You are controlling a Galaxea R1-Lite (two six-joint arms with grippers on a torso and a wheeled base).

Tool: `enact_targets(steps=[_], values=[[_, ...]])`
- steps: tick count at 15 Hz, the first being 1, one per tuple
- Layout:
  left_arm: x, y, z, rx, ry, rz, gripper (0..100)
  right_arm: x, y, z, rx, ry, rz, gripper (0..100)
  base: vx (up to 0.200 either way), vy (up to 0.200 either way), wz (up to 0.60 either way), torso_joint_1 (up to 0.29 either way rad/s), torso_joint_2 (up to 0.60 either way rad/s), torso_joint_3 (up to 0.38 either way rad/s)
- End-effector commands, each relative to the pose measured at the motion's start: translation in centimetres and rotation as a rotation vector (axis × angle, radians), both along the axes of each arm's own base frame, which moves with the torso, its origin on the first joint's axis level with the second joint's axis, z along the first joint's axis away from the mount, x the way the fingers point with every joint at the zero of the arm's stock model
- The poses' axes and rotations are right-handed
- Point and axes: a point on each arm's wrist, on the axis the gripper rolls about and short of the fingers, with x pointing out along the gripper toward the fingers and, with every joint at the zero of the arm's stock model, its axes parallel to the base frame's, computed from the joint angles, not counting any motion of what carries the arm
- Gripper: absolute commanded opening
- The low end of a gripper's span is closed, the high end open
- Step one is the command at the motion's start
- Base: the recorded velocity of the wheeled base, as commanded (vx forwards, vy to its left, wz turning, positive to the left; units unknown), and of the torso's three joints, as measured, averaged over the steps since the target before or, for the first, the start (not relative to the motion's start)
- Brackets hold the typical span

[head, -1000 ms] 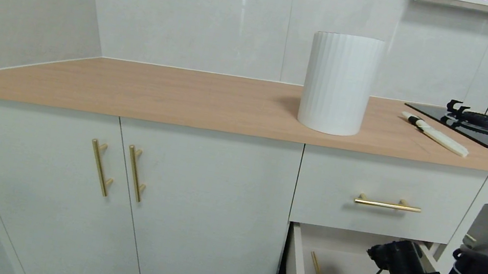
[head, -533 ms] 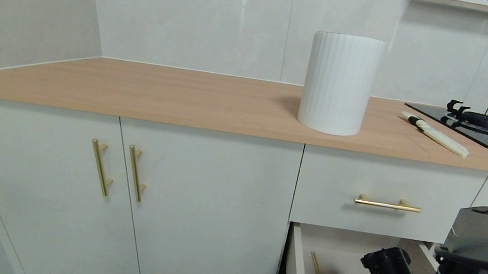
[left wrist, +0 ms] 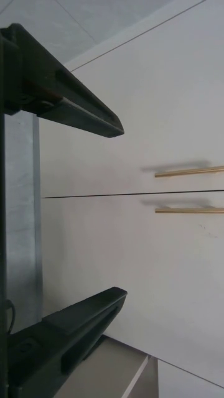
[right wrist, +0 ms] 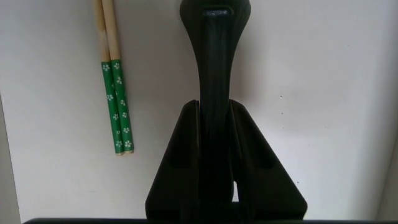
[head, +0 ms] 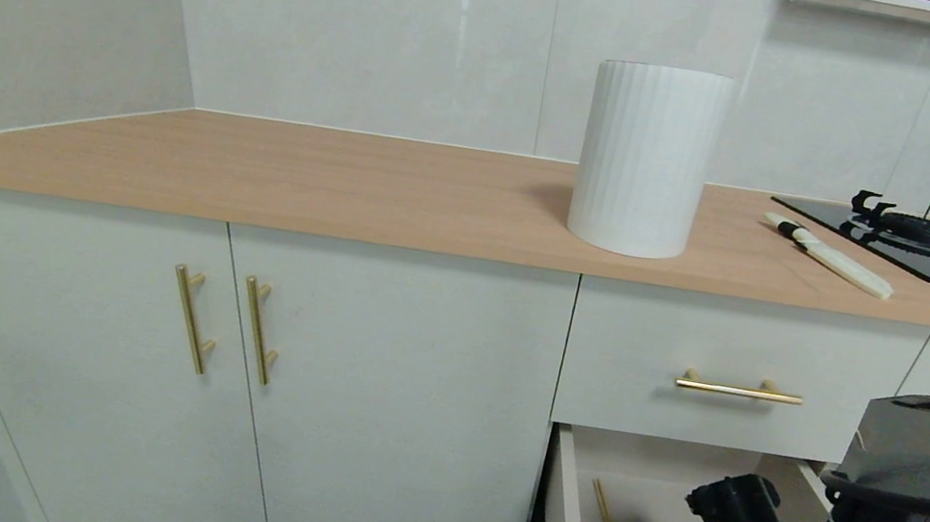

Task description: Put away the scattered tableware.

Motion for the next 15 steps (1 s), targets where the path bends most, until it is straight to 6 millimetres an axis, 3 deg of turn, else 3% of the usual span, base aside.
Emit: enact_targets(steps=[1,9,11,15], values=[[0.0,0.0,0.0,0.0,0.0,0.0,100,0.0,0.0,0.0,0.001,-0.003,0.0,100,0.0,0.0,0.0,0.0,0.0,0.0],[0.0,0.0,0.0,0.0,0.0,0.0,100,-0.1,-0.1,0.6,0.005,-0.014,-0.005,100,0.0,0.0,0.0,0.0,0.0,0.0],[0.0,0.0,0.0,0.0,0.0,0.002,100,-0.6,-0.9,3.3,0.031,-0.076,-0.03,100,0.0,0.0,0.0,0.0,0.0,0.0],[0.0,0.0,0.0,0.0,0.0,-0.001,100,-3.2,-1.6,10.5,0.083,-0.232,-0.014,100,0.0,0.0,0.0,0.0,0.0,0.0]])
